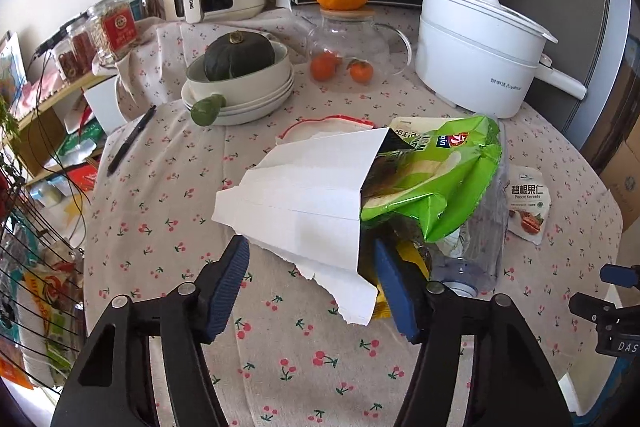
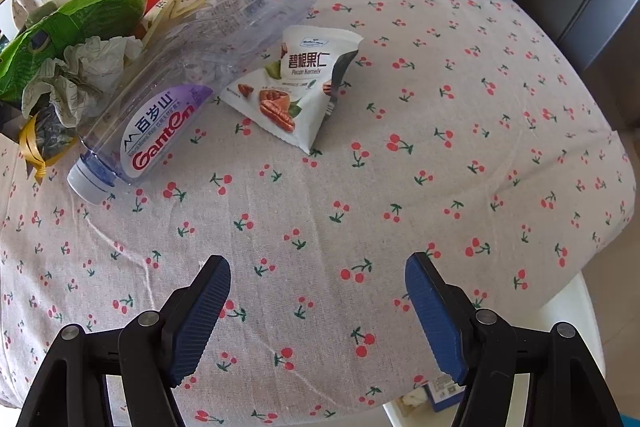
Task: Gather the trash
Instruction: 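Grasp the white paper sheet with the left gripper while the right gripper grasps the snack pouch, then carry the paper sheet and snack pouch toward the white bin, then open the left gripper over the bin while the right gripper releases the pouch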
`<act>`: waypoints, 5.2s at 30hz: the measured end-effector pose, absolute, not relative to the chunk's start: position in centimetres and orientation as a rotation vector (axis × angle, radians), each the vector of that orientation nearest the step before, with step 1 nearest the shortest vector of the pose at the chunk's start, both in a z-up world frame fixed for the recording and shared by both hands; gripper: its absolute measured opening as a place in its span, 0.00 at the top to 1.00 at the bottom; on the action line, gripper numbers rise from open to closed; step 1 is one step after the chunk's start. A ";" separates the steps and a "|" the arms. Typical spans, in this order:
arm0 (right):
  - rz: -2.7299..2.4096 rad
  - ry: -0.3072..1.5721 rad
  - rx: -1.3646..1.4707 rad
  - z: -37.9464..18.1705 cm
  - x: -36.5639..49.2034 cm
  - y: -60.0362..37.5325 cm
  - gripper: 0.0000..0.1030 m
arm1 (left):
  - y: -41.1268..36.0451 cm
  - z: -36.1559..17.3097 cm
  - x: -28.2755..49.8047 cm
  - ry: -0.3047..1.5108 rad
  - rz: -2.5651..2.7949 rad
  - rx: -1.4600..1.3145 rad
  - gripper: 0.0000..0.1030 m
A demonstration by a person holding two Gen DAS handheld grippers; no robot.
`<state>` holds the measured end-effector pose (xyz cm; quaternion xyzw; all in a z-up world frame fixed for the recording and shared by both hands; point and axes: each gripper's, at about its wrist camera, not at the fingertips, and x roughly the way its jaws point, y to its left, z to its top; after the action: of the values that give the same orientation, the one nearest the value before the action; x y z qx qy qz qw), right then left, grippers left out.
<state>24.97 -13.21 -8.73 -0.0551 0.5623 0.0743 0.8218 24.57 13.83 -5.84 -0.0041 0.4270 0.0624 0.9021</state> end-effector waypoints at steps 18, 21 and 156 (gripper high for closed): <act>0.172 1.169 -0.120 -7.6 23.8 -13.3 0.26 | 18.8 -2.2 15.6 0.843 0.152 -0.153 0.97; 0.183 1.164 -0.122 -7.4 23.4 -13.1 0.26 | 20.0 -0.6 12.7 0.813 0.155 -0.209 0.97; -0.095 1.349 0.165 -11.3 16.4 -34.8 0.85 | -1.5 -4.6 10.8 0.977 -0.324 0.056 0.09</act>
<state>16.35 -34.84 -11.32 0.0764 0.6236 -0.0438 0.7768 10.75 -1.53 -4.64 0.0267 0.4671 -0.1551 0.8701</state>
